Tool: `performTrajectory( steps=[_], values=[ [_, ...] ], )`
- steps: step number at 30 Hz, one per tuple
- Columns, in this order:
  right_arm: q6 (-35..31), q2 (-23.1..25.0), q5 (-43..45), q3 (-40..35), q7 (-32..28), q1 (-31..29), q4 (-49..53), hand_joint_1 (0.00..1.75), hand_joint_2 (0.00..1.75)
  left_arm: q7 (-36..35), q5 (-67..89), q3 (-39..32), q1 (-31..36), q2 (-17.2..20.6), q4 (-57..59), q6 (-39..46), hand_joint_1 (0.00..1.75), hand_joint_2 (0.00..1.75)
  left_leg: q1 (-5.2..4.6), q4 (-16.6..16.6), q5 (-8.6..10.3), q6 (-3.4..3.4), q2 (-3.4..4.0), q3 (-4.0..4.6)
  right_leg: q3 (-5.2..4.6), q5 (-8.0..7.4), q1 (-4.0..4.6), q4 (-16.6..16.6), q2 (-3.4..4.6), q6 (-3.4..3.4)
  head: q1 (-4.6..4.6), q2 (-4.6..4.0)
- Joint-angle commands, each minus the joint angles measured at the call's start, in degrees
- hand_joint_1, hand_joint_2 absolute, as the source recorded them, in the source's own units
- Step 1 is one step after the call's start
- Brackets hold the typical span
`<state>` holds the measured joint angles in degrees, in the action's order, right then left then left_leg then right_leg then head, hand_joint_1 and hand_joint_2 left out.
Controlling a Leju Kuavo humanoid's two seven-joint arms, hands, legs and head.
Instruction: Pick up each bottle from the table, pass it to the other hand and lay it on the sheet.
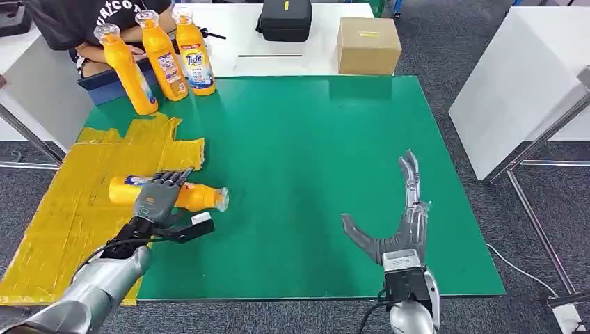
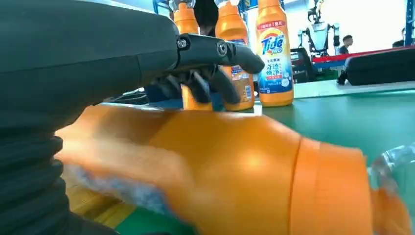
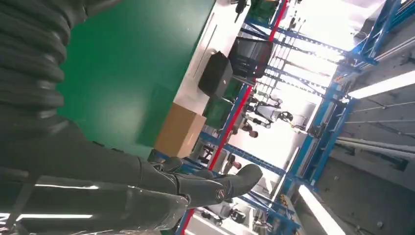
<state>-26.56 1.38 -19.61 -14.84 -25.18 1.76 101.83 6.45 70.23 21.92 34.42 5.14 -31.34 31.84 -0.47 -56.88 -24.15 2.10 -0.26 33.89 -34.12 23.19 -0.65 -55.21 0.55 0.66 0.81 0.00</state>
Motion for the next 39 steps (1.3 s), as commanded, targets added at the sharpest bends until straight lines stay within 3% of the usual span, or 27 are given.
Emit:
performTrajectory(
  steps=[1,7,13,16,18,21,24,31,39],
  values=[
    [0.4,0.0,0.0,-0.4,0.6,-0.4,-2.5,0.00,1.75,-0.3,0.6,-0.4,3.2,-0.8,4.2,-0.9,0.00,1.75,0.07,0.0,-0.11,-0.19,-0.04,-0.25,0.29,0.11,0.07,0.0,-0.10,-0.07,-0.02,0.00],
    [0.4,-0.1,-0.1,-0.3,0.6,0.3,-2.1,0.00,1.75,-0.4,0.6,-0.4,3.3,-0.7,4.3,-1.6,0.00,1.75,0.05,0.0,-0.07,-0.15,-0.04,-0.21,0.21,0.08,0.04,0.0,-0.09,-0.06,-0.02,0.00],
    [1.3,0.6,-0.9,0.7,1.0,0.5,-1.4,0.00,1.75,5.5,-6.9,-3.3,2.1,-1.6,-1.4,-7.1,0.00,1.75,0.07,0.0,-0.11,-0.18,-0.05,-0.24,0.27,0.11,0.06,0.0,-0.12,-0.06,-0.02,0.00],
    [1.8,1.2,-0.8,1.3,0.9,1.4,-0.4,0.00,1.75,13.2,-25.1,-6.8,-2.8,-2.6,-18.8,-17.2,0.00,1.75,0.06,-0.1,-0.08,-0.15,-0.14,-0.14,0.19,0.11,0.05,0.0,-0.19,-0.05,-0.02,0.00],
    [2.0,1.2,-0.6,1.2,0.7,1.8,-0.1,0.00,1.75,11.7,-30.8,-6.3,-5.7,-2.1,-27.6,-21.8,0.00,1.75,0.08,-0.1,-0.13,-0.17,-0.17,-0.15,0.20,0.16,0.07,0.0,-0.23,-0.05,0.00,0.00],
    [2.2,1.1,0.6,0.0,-2.6,2.6,0.9,0.00,1.75,20.8,-54.6,-8.3,-14.2,-3.9,-46.5,-32.7,0.00,1.75,0.01,0.0,-0.09,-0.11,-0.04,-0.12,0.13,0.10,0.01,0.0,-0.08,-0.02,0.00,0.00],
    [0.3,0.7,1.3,-1.9,-4.4,0.5,0.4,0.00,1.75,23.0,-65.2,-5.7,-17.4,-6.3,-55.7,-35.7,0.00,1.75,0.03,-0.1,-0.26,-0.15,0.13,-0.24,0.27,0.20,0.03,0.0,0.06,-0.03,-0.02,0.00],
    [-1.4,0.8,5.8,-5.1,-5.4,-5.9,-3.1,0.00,1.75,21.6,-77.5,-0.6,-14.4,-10.0,-57.7,-38.7,0.00,1.75,0.00,0.0,-0.10,-0.04,0.03,0.02,0.04,0.02,0.03,0.0,0.01,-0.02,-0.02,0.00],
    [-0.4,2.6,9.6,-7.9,-6.9,-12.9,-2.1,0.00,1.75,21.0,-78.8,2.0,-15.0,-11.6,-59.9,-39.5,0.00,1.75,0.02,0.0,-0.16,-0.10,0.18,-0.19,0.17,0.04,-0.03,0.0,0.13,-0.06,-0.02,0.00]
  ],
)
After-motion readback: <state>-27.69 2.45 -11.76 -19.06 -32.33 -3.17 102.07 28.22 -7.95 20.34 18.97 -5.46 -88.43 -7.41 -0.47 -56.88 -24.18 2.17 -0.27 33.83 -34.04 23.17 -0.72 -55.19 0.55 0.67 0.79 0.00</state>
